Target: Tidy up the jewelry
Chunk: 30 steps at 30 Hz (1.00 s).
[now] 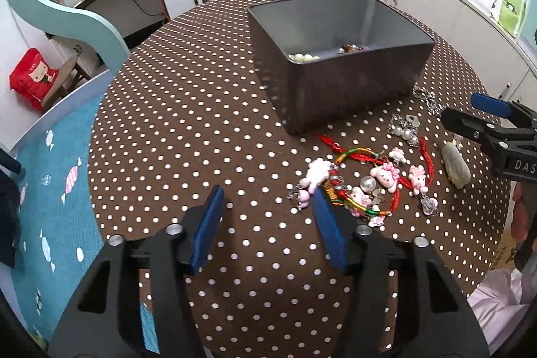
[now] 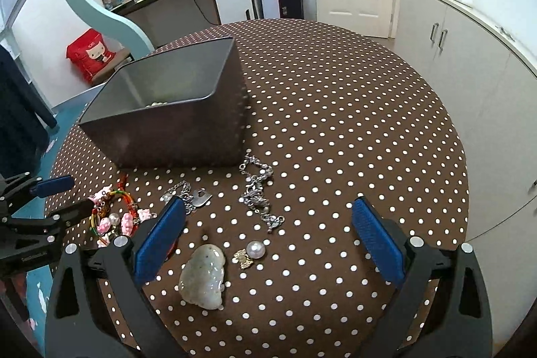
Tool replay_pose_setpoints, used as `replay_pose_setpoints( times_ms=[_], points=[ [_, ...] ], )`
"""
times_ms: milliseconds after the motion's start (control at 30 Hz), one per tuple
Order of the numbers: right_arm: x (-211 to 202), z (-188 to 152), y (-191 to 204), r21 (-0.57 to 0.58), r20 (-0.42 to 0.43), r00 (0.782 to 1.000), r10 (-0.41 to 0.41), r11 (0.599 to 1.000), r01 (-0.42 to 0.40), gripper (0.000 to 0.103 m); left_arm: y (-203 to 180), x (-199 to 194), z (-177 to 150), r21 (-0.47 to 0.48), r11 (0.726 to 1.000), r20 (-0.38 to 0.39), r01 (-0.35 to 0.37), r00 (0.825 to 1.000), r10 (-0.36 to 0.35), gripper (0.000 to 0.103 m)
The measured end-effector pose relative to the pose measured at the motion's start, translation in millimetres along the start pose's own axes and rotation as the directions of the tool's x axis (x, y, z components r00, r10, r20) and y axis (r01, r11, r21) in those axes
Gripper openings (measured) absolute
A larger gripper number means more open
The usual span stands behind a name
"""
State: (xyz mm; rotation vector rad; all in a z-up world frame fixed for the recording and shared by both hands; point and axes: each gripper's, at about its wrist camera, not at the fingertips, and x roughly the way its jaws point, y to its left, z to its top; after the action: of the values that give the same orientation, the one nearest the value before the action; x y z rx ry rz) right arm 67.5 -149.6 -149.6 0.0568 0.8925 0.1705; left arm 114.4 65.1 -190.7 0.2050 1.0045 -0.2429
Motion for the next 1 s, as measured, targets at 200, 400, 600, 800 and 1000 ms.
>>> replay_pose_setpoints(
  times_ms=[200, 400, 600, 800, 1000],
  points=[
    [0, 0, 15, -0.061, 0.005, 1.0, 0.024, 0.998, -0.024, 0.096, -9, 5, -2, 0.017, 0.999, 0.008, 0.051, 0.999, -0.051, 0.012],
    [4, 0, 38, -0.152, -0.019, 0.995, 0.096, 0.984, -0.098, 0.076, 2, 4, -1, -0.071, 0.994, 0.02, 0.087, 0.996, -0.086, 0.011],
    [19, 2, 50, -0.197, -0.06, 0.992, 0.112, 0.973, -0.121, 0.046, 19, 1, -4, -0.187, 0.976, 0.029, 0.114, 0.993, -0.11, 0.011],
    [24, -3, 59, -0.278, -0.042, 0.997, 0.058, 0.958, -0.067, 0.024, 27, -7, -6, -0.226, 0.965, 0.036, 0.131, 0.991, -0.127, 0.011],
    [25, -6, 57, -0.291, -0.043, 0.997, 0.069, 0.953, -0.078, 0.01, 20, -17, 1, -0.217, 0.966, 0.062, 0.142, 0.989, -0.131, 0.011]
  ],
)
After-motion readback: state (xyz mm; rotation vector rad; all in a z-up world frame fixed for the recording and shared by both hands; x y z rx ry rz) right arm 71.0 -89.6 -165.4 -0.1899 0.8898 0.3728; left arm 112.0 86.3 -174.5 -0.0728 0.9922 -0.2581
